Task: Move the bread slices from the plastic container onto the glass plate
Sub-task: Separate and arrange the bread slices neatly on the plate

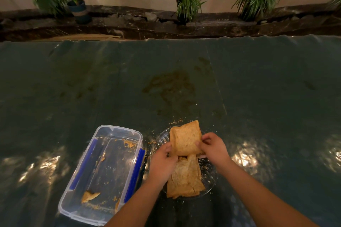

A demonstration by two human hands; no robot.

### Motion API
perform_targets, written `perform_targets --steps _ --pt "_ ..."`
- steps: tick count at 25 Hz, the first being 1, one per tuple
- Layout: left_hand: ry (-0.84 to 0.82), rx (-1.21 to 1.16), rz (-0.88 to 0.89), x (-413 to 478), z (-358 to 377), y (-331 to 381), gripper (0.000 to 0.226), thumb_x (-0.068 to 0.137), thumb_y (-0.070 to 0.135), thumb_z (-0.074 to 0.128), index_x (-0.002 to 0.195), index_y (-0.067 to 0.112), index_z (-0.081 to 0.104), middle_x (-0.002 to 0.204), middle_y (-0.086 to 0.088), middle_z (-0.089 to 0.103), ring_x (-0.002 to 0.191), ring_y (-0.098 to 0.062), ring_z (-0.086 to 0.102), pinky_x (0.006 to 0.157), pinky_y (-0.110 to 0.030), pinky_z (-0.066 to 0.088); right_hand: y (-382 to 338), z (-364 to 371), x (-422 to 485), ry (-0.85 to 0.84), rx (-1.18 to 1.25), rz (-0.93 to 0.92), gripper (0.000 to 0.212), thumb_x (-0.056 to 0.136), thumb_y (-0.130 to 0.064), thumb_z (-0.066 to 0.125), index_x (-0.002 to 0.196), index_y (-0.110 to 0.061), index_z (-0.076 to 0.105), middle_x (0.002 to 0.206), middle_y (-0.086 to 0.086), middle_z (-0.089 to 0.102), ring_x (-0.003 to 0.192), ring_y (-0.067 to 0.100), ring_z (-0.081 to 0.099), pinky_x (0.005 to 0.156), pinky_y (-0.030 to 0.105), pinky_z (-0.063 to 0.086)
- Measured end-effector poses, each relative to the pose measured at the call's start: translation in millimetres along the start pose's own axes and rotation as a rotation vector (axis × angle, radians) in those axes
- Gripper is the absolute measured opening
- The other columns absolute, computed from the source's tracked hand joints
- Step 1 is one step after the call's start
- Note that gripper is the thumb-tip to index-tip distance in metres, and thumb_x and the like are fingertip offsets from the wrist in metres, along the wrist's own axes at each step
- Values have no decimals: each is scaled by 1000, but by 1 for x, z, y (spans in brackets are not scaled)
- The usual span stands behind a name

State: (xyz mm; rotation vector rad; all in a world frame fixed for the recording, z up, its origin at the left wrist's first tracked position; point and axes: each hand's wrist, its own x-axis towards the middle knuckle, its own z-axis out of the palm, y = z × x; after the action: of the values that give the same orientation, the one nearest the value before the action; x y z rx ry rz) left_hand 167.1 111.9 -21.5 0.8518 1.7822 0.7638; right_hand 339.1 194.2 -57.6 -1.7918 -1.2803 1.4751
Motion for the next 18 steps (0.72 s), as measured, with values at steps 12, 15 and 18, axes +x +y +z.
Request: perform_targets --steps 12,15,18 --pt "-48 215 -232 -19 -4 -22 36 74 24 80 106 20 63 106 8 64 95 -11 61 80 -30 50 9 -4 -1 -31 161 107 28 84 -10 71 106 -12 54 104 10 67 91 25 70 60 31 59" --pt "-98 -24 -344 -20 -2 -22 26 73 13 83 90 19 65 91 4 68 82 -11 65 65 -30 54 11 -2 1 -22 158 106 27 84 -10 71 105 -14 55 104 9 69 89 23 71 66 36 61" --pt "-88 -71 -367 -20 4 -23 30 72 12 84 94 16 62 94 0 67 85 -14 64 65 -30 56 13 0 2 -10 158 106 31 84 -12 72 110 -12 55 105 8 69 92 23 70 73 40 62"
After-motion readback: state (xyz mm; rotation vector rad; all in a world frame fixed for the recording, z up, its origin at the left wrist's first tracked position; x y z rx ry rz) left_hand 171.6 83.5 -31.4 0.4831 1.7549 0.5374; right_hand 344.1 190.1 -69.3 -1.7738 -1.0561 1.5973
